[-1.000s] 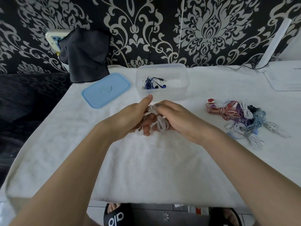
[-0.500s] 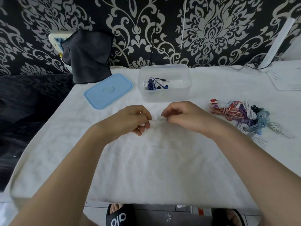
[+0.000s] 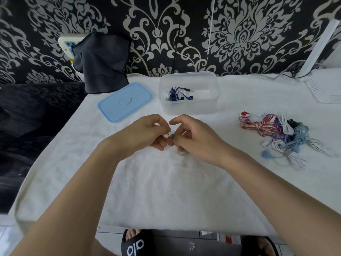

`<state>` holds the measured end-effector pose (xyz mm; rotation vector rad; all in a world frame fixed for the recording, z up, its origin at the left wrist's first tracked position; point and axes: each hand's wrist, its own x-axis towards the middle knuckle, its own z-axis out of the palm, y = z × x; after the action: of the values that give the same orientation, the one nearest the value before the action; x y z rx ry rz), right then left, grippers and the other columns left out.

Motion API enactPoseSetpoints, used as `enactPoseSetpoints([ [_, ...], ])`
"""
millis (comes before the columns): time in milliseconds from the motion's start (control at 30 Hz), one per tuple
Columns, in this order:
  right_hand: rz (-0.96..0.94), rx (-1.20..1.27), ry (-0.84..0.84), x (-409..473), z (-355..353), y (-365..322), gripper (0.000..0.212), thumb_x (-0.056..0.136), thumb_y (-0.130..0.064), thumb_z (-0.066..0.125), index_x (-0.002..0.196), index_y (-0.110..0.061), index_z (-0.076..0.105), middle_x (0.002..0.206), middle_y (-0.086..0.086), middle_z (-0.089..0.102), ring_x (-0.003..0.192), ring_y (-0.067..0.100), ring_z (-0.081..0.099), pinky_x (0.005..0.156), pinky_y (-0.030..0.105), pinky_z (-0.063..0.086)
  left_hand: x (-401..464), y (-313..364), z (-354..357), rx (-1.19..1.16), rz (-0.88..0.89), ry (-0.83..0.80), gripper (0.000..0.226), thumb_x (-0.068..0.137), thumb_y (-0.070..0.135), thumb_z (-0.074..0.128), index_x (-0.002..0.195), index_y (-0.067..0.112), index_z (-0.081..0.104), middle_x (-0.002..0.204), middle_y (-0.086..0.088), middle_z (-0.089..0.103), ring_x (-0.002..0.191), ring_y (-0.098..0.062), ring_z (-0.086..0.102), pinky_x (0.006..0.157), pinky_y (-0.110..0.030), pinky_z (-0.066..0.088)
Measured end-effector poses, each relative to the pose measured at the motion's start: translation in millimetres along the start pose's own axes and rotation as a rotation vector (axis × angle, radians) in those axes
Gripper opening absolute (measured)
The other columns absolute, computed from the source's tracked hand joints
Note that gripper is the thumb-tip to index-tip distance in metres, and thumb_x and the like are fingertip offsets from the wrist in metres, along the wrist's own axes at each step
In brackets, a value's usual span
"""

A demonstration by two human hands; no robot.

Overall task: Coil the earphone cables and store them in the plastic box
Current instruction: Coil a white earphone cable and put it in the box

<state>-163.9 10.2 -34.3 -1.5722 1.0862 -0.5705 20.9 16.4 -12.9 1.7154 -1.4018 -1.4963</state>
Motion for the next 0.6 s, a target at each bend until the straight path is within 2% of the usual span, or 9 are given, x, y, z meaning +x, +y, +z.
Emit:
enactPoseSetpoints([
  [100, 0.036, 0.06, 0.045, 3, -2, -2, 0.014, 0.096, -0.012, 0.06, 0.108, -0.01, 0.067, 0.084, 0.007, 0.067, 0.054, 0.01, 0.061, 0.051, 0.015, 0.048, -2, 2, -1, 0.022, -0.005, 0.002, 0.019, 0.105, 0.018, 0.047, 0.1, 0.005, 0.061, 0.086, -0.013, 0.077, 0.068, -0.018, 0.063, 0.067, -0.028, 0.056],
  [167, 0.056, 0.087, 0.067, 4, -3, -2, 0.01, 0.096, -0.01, 0.061, 0.101, -0.01, 0.069, 0.083, 0.011, 0.067, 0.049, 0.01, 0.059, 0.048, 0.016, 0.048, -2, 2, -7, 0.098, 0.014, 0.096, 0.022, 0.104, 0.015, 0.042, 0.099, 0.005, 0.062, 0.083, -0.009, 0.077, 0.064, -0.018, 0.06, 0.06, -0.027, 0.055],
  [267, 0.045, 0.11, 0.075, 4, -5, -1, 0.007, 0.095, -0.011, 0.063, 0.099, -0.012, 0.069, 0.085, 0.01, 0.067, 0.049, 0.011, 0.056, 0.048, 0.017, 0.048, -1, -2, -19, 0.373, 0.064, 0.319, 0.024, 0.099, 0.012, 0.042, 0.094, 0.015, 0.065, 0.08, 0.002, 0.072, 0.059, -0.017, 0.053, 0.053, -0.027, 0.048],
  [333, 0.015, 0.079, 0.074, 5, -5, 0, 0.009, 0.094, -0.009, 0.064, 0.097, -0.015, 0.069, 0.083, 0.001, 0.066, 0.051, 0.01, 0.055, 0.049, 0.017, 0.046, -4, -8, -26, 0.551, 0.065, 0.386, 0.02, 0.098, 0.015, 0.046, 0.095, 0.016, 0.065, 0.087, 0.001, 0.07, 0.063, -0.019, 0.057, 0.055, -0.027, 0.047],
  [433, 0.009, 0.044, 0.079, 7, -5, 2, 0.015, 0.091, -0.008, 0.063, 0.098, -0.019, 0.07, 0.085, -0.003, 0.067, 0.057, 0.012, 0.056, 0.053, 0.02, 0.046, -7, -16, -33, 0.641, 0.001, 0.336, 0.013, 0.095, 0.016, 0.054, 0.094, 0.02, 0.066, 0.094, 0.003, 0.067, 0.065, -0.028, 0.067, 0.057, -0.03, 0.054],
  [500, 0.017, 0.027, 0.075, 7, -5, 2, 0.019, 0.089, -0.007, 0.062, 0.101, -0.02, 0.069, 0.09, 0.001, 0.069, 0.061, 0.014, 0.059, 0.055, 0.021, 0.049, -8, -20, -35, 0.659, -0.039, 0.293, 0.009, 0.092, 0.016, 0.06, 0.096, 0.022, 0.066, 0.097, 0.003, 0.065, 0.059, -0.022, 0.064, 0.057, -0.029, 0.055],
  [600, 0.063, 0.02, 0.009, 6, -6, 4, 0.026, 0.086, -0.003, 0.062, 0.106, -0.02, 0.068, 0.093, 0.003, 0.07, 0.063, 0.008, 0.063, 0.058, 0.019, 0.05, -4, -25, -35, 0.658, -0.02, 0.281, 0.016, 0.086, 0.02, 0.072, 0.1, 0.022, 0.065, 0.101, 0.0, 0.064, 0.065, -0.017, 0.059, 0.06, -0.027, 0.053],
])
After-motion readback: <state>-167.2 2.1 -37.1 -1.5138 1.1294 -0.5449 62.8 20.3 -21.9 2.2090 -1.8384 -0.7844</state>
